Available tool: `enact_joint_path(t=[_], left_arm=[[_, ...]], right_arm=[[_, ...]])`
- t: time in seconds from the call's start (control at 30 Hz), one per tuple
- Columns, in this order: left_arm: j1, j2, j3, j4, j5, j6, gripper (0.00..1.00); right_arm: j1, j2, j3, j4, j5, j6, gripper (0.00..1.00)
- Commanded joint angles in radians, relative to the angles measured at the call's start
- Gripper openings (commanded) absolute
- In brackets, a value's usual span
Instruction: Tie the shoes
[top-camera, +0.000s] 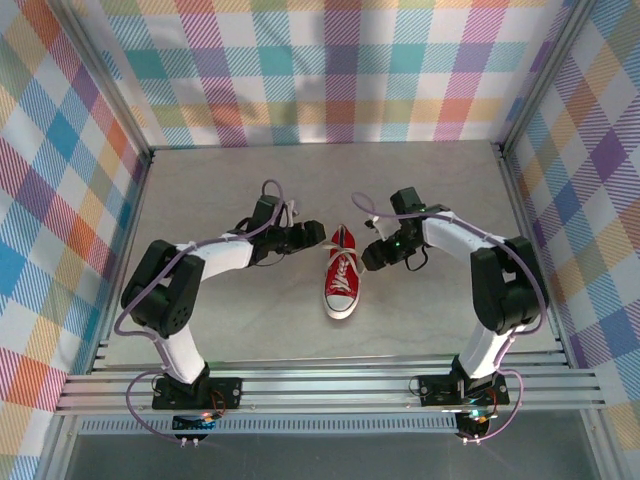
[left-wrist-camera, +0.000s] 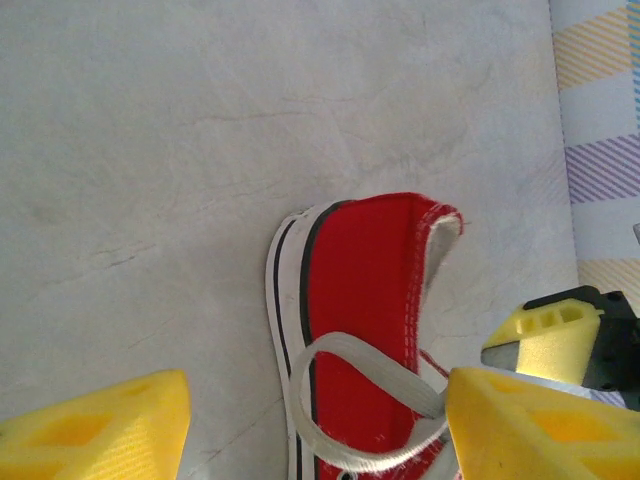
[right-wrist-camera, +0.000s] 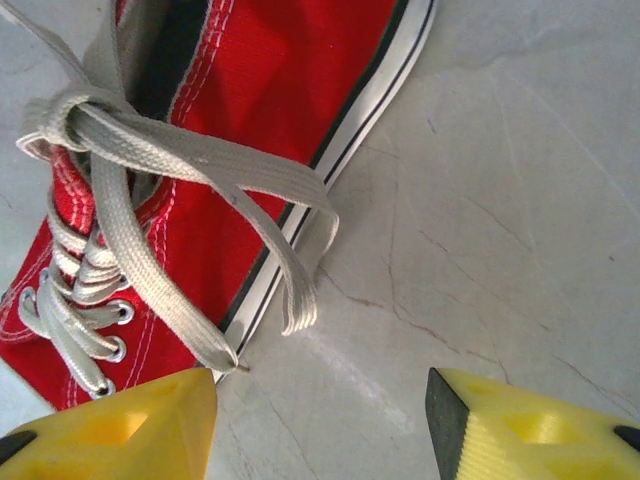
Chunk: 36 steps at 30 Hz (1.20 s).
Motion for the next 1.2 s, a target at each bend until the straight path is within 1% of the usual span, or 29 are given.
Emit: enact_joint_path(t=[0.0,0.13,0.3,0.4,0.43,0.53,0.63,0.7,0.73,0.8,0.83,0.9,0.97,1.07,1.17], left_arm=[[-0.011,0.038,-0.002,0.139,0.058,-0.088,0.68],[-0.024,0.069,0.017,0.138,0.073,-0.092,0.68],[-0.040,0.120,0.021,0.208,0.107,-0.143,0.67],[-0.047,0.139,0.018,0.247,0.119,-0.170,0.64],[-0.049,0.144,0.019,0.256,0.124,-0.176,0.62],[-0.049,0.155,0.018,0.279,0.135,-0.189,0.50],[-0.046,0.152,0.020,0.282,0.137,-0.183,0.29],[-0.044,0.141,0.018,0.274,0.131,-0.172,0.20],[-0.043,0.135,0.020,0.260,0.128,-0.162,0.17],[-0.041,0.124,0.027,0.228,0.125,-0.140,0.12],[-0.041,0.120,0.030,0.216,0.124,-0.131,0.09],[-0.040,0.114,0.035,0.193,0.124,-0.116,0.01],[-0.039,0.111,0.042,0.165,0.124,-0.098,0.00],[-0.038,0.103,0.054,0.119,0.118,-0.066,0.00],[-0.038,0.096,0.066,0.087,0.118,-0.043,0.00]], right_arm=[[0.018,0.047,0.050,0.005,-0.022,-0.054,0.58],[0.040,0.093,0.081,0.013,-0.010,-0.069,0.58],[0.051,0.164,0.152,-0.008,0.027,-0.087,0.57],[0.055,0.195,0.186,-0.028,0.043,-0.101,0.54],[0.055,0.203,0.193,-0.033,0.048,-0.105,0.53],[0.056,0.219,0.208,-0.048,0.054,-0.126,0.50],[0.055,0.228,0.216,-0.070,0.053,-0.149,0.43],[0.055,0.223,0.215,-0.081,0.051,-0.161,0.40],[0.055,0.218,0.215,-0.089,0.047,-0.167,0.41],[0.054,0.198,0.209,-0.096,0.042,-0.178,0.45],[0.055,0.186,0.204,-0.099,0.041,-0.185,0.47],[0.049,0.163,0.197,-0.099,0.047,-0.191,0.48],[0.039,0.150,0.193,-0.094,0.054,-0.191,0.46],[0.031,0.169,0.208,-0.096,0.065,-0.191,0.37],[0.034,0.212,0.241,-0.123,0.050,-0.189,0.35]])
